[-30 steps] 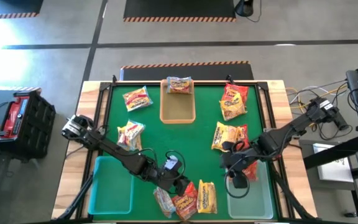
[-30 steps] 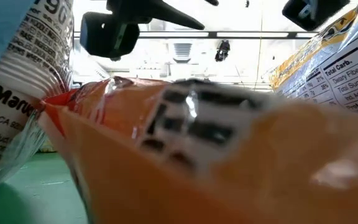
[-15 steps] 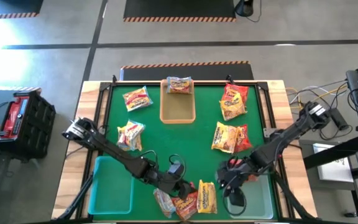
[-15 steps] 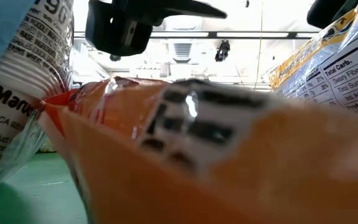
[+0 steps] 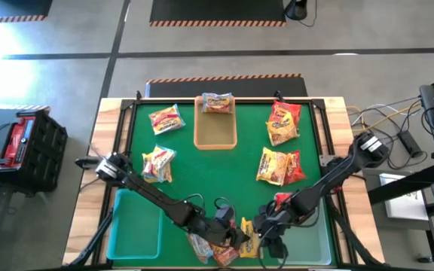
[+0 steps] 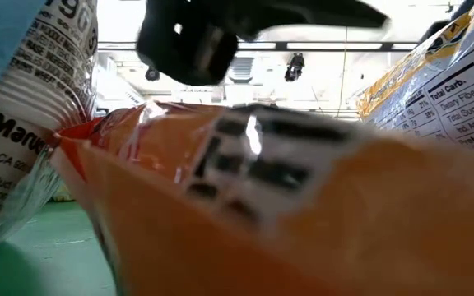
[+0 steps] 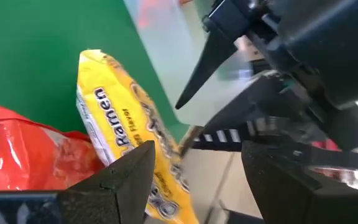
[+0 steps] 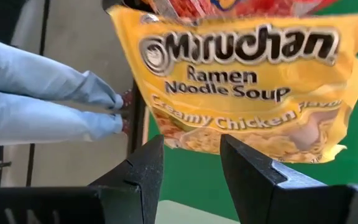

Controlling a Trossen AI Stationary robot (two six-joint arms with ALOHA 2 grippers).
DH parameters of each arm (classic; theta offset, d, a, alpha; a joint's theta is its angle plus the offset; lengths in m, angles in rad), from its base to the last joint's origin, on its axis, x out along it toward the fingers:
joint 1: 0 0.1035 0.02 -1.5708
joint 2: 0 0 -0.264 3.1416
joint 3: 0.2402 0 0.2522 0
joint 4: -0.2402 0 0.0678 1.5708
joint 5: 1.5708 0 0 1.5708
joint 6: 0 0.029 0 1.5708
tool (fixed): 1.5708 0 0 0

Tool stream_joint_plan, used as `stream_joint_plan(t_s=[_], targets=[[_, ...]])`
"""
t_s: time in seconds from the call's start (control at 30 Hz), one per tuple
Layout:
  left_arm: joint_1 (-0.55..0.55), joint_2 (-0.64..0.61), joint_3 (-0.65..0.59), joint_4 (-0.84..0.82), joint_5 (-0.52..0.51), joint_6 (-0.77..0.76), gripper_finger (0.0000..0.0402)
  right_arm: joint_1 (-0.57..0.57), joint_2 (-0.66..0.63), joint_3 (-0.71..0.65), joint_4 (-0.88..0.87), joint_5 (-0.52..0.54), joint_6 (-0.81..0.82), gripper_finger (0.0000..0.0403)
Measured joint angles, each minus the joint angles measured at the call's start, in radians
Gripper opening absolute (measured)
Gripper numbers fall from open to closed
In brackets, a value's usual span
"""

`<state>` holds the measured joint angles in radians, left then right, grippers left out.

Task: Sort Maruchan noodles
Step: Put the yellow noodle pack into the blue bin

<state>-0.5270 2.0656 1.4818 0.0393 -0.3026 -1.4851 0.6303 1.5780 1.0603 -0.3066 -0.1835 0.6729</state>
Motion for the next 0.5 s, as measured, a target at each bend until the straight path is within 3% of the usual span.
stream_joint_plan(t_s=[0.3,0.5], targets=[[-0.002,0.099,0.28,-0.452,-0.012,0.01,0.0225,0.007,0.06,0.001,0.007,0.0,0.007,0.0146],[-0.002,0.231,0.481,-0.562,-0.018,0.024,0.0225,0.007,0.095,0.001,0.007,0.027,-0.029,0.0146]])
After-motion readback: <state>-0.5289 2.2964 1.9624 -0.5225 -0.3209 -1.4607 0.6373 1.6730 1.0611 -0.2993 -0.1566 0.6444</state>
